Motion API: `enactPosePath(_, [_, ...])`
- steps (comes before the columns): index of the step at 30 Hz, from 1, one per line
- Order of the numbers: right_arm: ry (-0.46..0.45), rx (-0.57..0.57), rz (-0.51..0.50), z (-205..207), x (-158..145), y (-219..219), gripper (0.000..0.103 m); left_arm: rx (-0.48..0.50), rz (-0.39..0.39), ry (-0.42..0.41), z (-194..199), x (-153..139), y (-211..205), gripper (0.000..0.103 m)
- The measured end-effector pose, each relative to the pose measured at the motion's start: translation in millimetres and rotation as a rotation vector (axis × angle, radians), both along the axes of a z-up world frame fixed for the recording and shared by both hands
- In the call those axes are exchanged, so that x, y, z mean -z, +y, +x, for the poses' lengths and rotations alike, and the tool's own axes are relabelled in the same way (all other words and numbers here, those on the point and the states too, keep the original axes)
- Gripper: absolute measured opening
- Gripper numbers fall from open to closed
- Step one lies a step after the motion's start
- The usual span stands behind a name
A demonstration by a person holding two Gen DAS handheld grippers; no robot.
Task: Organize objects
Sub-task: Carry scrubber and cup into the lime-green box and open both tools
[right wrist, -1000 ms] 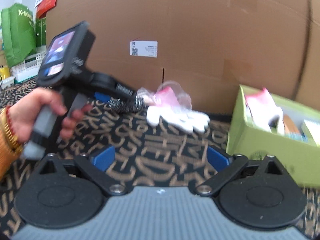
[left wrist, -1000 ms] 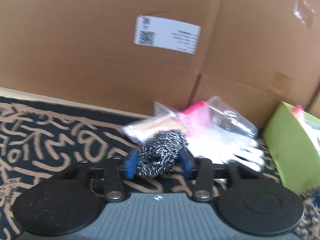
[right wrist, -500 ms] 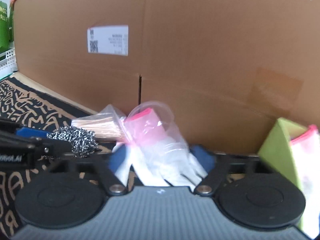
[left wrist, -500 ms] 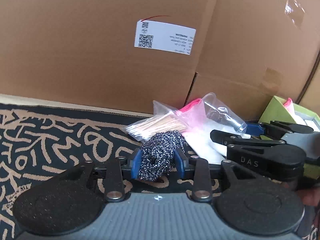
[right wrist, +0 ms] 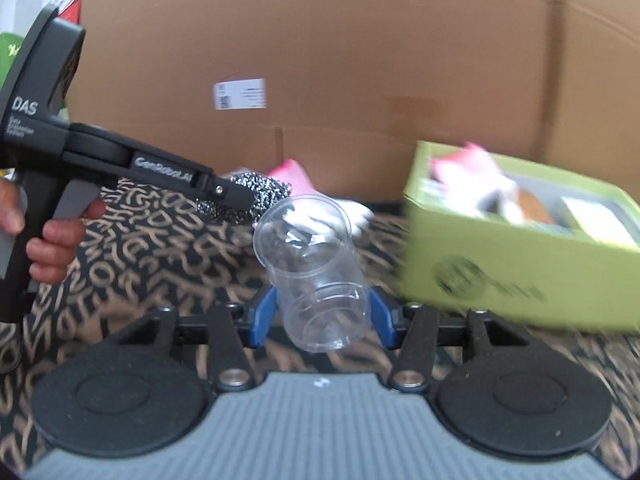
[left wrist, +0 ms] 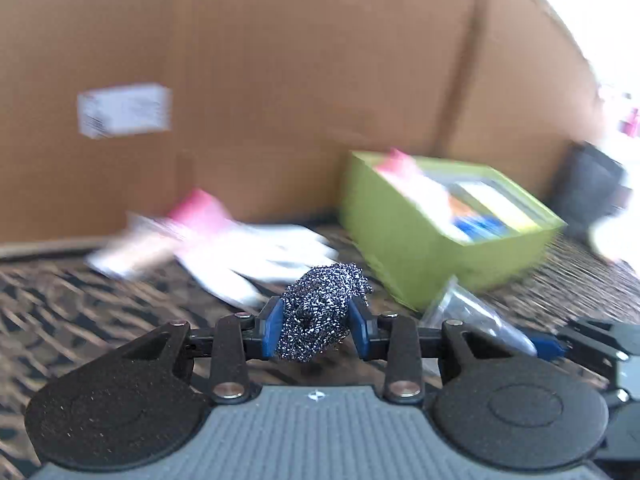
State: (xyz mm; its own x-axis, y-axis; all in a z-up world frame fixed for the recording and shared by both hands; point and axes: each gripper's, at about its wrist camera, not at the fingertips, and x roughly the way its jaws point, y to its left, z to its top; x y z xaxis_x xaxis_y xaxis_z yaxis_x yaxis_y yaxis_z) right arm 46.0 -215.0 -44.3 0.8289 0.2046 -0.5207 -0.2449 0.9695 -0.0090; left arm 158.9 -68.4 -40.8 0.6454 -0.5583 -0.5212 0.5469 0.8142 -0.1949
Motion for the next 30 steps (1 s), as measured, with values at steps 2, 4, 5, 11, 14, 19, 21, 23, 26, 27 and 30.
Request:
enactPosePath(2, [0.022, 0.06, 0.012, -20, 5, -16, 0.051, 0.054, -0.002, 0.028, -21, 9, -16, 0.037])
enactPosePath(4, [0.048, 0.086, 0.015, -33, 11, -27, 0.051, 0.086, 0.026, 0.041, -37, 17, -31, 0.04])
enactPosePath(5, [0.056, 0.09, 0.009, -36, 13, -30, 0.051, 0.097, 0.043, 0.043, -45, 19, -35, 0.045])
enactPosePath(11, [0.049, 0.094, -0.005, -41, 22, -30, 0.074, 0.06, 0.123, -0.043, -59, 19, -47, 0.065])
enactPosePath(14, [0.045, 0.076, 0.005, -37, 22, -29, 0.074, 0.087, 0.144, -0.052, -58, 14, -49, 0.065])
enactPosePath(19, [0.017, 0.038, -0.011, -31, 21, -27, 0.074, 0.097, 0.181, -0.039, -53, 19, -59, 0.064])
enactPosePath(21, [0.018, 0.031, -0.011, -29, 21, -28, 0.071, 0.093, 0.185, -0.025, -52, 21, -59, 0.063])
enactPosePath(23, [0.029, 0.02, 0.014, -28, 22, -31, 0.061, 0.105, 0.181, -0.004, -50, 22, -60, 0.052])
enactPosePath(26, [0.042, 0.012, 0.059, -28, 22, -39, 0.052, 0.112, 0.189, 0.014, -48, 22, -64, 0.042])
enactPosePath(27, [0.042, 0.014, 0.069, -29, 22, -41, 0.052, 0.113, 0.189, 0.014, -48, 21, -66, 0.04])
enactPosePath(30, [0.035, 0.032, 0.113, -33, 19, -54, 0.052, 0.128, 0.153, 0.02, -49, 12, -69, 0.038])
